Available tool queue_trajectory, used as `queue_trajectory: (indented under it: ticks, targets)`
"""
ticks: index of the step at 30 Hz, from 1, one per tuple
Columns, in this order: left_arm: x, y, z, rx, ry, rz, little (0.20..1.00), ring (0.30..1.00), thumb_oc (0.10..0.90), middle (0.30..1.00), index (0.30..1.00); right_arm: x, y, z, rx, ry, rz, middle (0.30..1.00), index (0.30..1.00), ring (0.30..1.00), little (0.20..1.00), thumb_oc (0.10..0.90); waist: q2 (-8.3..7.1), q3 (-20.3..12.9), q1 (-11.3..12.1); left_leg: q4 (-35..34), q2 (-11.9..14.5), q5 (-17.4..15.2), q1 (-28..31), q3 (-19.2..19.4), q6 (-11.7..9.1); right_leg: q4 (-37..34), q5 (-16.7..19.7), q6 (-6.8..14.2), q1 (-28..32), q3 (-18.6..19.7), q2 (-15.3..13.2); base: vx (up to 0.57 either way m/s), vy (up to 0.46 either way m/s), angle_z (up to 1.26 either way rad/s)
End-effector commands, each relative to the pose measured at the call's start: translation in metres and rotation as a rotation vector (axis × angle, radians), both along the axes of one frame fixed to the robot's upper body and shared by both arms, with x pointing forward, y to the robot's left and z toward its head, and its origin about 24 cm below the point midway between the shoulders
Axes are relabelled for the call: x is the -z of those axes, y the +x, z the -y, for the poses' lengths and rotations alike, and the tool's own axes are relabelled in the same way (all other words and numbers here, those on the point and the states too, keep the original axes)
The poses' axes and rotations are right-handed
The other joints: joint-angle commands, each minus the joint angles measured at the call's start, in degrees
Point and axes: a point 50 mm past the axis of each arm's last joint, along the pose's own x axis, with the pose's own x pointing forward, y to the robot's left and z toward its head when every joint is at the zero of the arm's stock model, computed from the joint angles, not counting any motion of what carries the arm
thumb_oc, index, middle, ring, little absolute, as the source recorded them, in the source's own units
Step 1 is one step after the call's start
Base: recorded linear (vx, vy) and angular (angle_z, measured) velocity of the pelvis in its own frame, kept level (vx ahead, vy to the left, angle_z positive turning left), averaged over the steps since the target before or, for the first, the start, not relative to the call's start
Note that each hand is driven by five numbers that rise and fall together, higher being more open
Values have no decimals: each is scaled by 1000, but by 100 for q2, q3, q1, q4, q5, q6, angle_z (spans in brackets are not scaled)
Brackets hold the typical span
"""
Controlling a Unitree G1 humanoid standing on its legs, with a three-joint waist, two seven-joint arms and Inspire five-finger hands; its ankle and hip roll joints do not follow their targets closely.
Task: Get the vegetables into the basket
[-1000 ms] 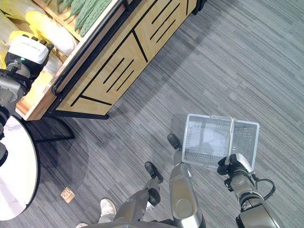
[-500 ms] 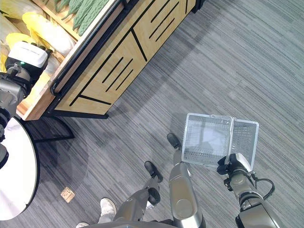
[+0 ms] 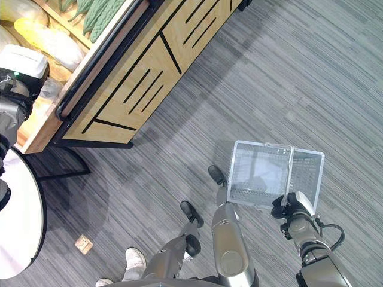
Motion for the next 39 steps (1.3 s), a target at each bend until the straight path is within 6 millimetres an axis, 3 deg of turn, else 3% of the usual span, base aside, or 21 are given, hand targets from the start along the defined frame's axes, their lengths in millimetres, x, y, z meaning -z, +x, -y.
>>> queue_trajectory:
  ticks: [1,11,19,22,27,33,39]
  targets:
    - [-36,-29,-44,-194,-9,121,300,300,400,300,300,31,-25,-26,-104,33,-137,300,300,300,300,400,-254,-140,-1,12,149,377,-291,-266,-492,-2,-339,637,313,-332,-270,0,0,0]
    - [-30,-27,-41,-177,-30,121,300,300,400,300,300,32,-26,-27,-102,36,-137,300,300,300,300,400,-303,-136,52,12,157,395,-342,-301,-491,-6,-331,606,281,-352,-225,0,0,0]
    - [-24,-22,-33,-113,-81,160,300,300,400,300,300,37,-37,-26,-100,31,-180,300,300,300,300,400,-348,-302,139,12,183,361,-36,-423,-484,34,-436,580,584,-438,-243,16,-17,1]
    - [-14,-18,-25,-66,-84,148,300,300,400,300,300,45,-53,-26,-82,47,-228,300,300,300,300,400,-439,-484,243,12,223,315,353,-593,-468,41,-554,558,1021,-603,-275,26,-47,19]
    - [-26,-12,-1,81,-68,190,300,300,400,300,300,56,-75,-27,-47,65,-299,300,300,300,300,400,-587,-687,451,12,217,302,625,-759,-428,3,-640,534,1420,-758,-290,-7,-53,27]
    - [-24,-16,7,163,-52,180,300,300,400,300,300,68,-101,-31,-24,87,-394,300,300,300,300,400,-800,-1042,613,12,203,230,958,-903,-385,-69,-721,558,1874,-916,-327,-7,-27,24]
    - [-22,-32,30,347,-112,236,300,300,400,300,300,79,-123,-40,4,128,-461,300,300,300,300,400,-1028,-1457,804,12,174,89,1293,-1013,-334,-96,-797,603,2241,-1043,-389,9,2,12]
